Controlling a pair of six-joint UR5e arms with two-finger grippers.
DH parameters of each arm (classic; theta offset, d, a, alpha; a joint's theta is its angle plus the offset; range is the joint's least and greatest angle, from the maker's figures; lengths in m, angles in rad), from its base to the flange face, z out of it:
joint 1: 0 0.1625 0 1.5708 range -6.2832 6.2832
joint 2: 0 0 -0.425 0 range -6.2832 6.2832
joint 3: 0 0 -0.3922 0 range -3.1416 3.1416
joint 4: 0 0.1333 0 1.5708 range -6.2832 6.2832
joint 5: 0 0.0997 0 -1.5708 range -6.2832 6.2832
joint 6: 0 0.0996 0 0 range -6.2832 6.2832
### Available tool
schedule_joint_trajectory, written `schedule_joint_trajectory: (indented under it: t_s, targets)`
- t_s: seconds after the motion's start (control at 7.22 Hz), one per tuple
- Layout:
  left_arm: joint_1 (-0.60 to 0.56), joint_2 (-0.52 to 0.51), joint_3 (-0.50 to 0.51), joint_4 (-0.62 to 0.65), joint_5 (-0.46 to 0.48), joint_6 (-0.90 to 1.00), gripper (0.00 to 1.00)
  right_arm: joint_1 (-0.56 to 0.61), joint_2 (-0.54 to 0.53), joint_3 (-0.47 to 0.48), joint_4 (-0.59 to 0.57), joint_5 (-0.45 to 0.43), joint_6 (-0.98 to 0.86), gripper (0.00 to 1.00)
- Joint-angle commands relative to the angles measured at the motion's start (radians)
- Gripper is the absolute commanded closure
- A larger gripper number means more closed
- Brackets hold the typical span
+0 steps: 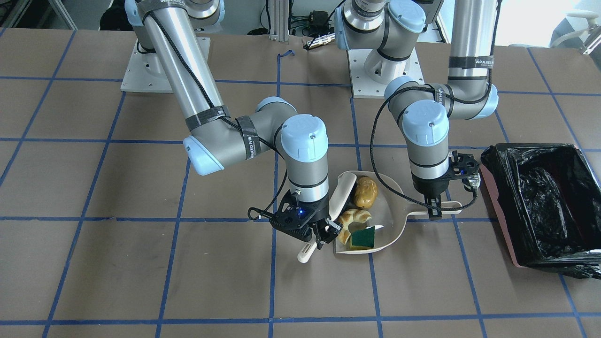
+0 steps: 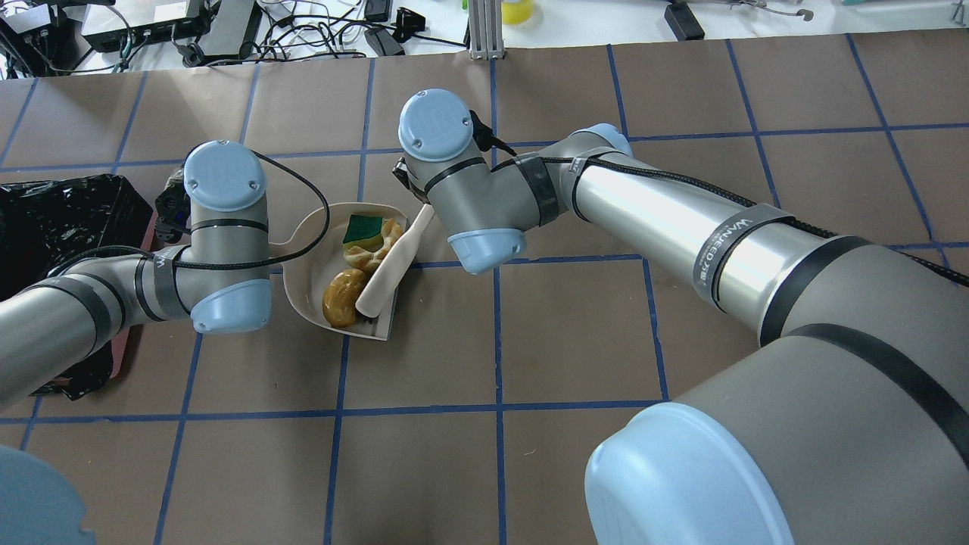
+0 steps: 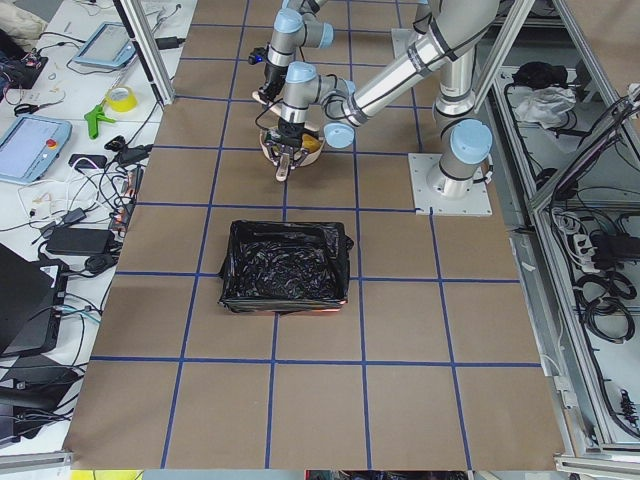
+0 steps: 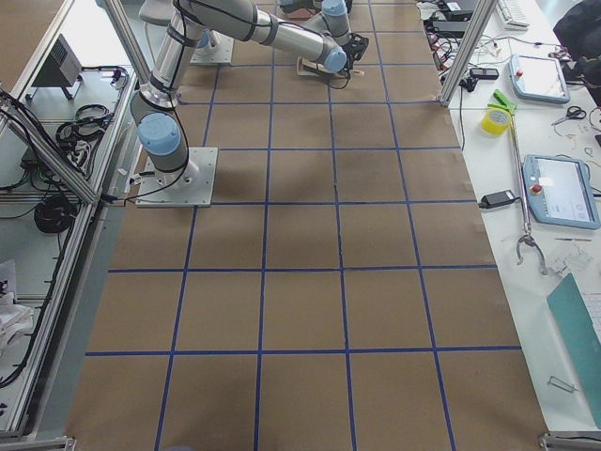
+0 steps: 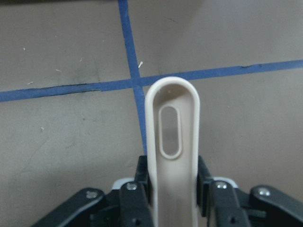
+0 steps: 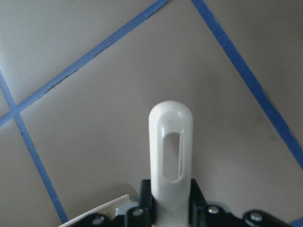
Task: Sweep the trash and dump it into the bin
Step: 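Carry the dustpan to the bin with left gripper while right withdraws brush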
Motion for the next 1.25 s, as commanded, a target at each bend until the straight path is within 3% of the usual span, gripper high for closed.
schedule_joint_trajectory:
  t_s: [0.0, 0.83, 0.97, 1.11]
  targets:
    - [0.000, 0.000, 0.009, -0.001, 0.000, 0.004, 1.00, 0.043, 0.004, -0.020, 0.004, 0.000, 0.066, 1.00]
    - [0.000, 0.004, 0.023, -0.008, -0.005, 0.028, 1.00, -0.113, -0.118, -0.009, 0.277, 0.025, -0.289, 1.00]
    - [0.002, 0.013, 0.049, -0.069, -0.015, 0.041, 1.00, -0.171, -0.138, -0.006, 0.318, 0.042, -0.378, 1.00]
    - [0.011, 0.042, 0.079, -0.196, -0.111, 0.041, 1.00, -0.225, -0.169, -0.003, 0.369, 0.044, -0.476, 1.00]
